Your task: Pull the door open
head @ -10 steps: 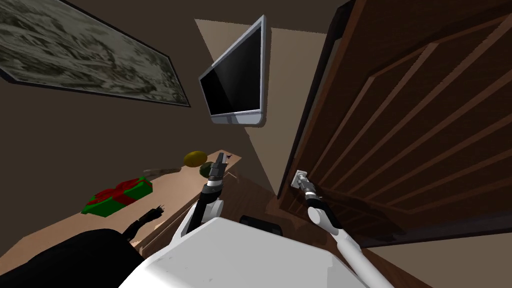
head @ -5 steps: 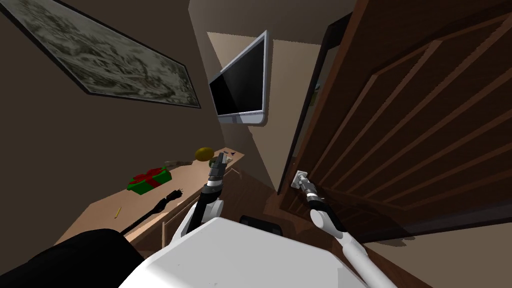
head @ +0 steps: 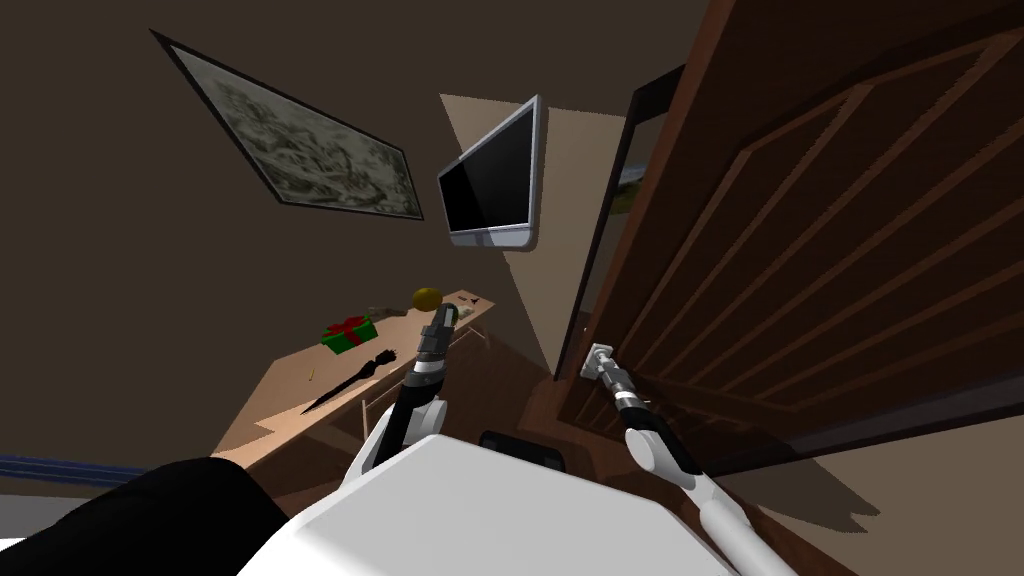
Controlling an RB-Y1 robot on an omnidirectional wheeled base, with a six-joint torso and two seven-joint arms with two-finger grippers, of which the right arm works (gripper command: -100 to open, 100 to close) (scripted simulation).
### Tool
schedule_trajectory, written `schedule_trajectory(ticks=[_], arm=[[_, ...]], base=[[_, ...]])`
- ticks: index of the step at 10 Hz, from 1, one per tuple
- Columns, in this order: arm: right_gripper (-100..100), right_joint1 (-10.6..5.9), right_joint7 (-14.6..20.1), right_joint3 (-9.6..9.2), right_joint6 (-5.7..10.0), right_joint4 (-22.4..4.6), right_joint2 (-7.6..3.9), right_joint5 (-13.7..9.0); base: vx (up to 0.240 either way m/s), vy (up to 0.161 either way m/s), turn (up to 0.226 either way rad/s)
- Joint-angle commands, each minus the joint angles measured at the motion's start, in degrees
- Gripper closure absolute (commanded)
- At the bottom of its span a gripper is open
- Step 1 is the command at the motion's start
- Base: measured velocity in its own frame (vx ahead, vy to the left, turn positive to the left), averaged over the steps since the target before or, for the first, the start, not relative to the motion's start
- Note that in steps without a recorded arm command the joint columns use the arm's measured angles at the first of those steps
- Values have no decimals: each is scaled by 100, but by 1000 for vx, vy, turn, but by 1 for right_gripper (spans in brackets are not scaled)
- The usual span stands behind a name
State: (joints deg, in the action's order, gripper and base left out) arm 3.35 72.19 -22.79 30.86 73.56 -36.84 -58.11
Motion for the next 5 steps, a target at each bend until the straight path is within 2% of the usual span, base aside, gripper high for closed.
schedule_trajectory(ticks=[1,2,3,4,5], arm=[[100,28,127,-106,95,69,-126,22],[100,51,175,-158,124,102,-178,28],[100,41,124,-129,80,79,-135,24],[100,106,239,-260,171,130,-261,43],[100,132,296,-322,225,162,-331,53]], base=[[-227,-83,114],[-200,-38,70],[-82,-10,13],[-150,-64,118],[-211,-118,177]])
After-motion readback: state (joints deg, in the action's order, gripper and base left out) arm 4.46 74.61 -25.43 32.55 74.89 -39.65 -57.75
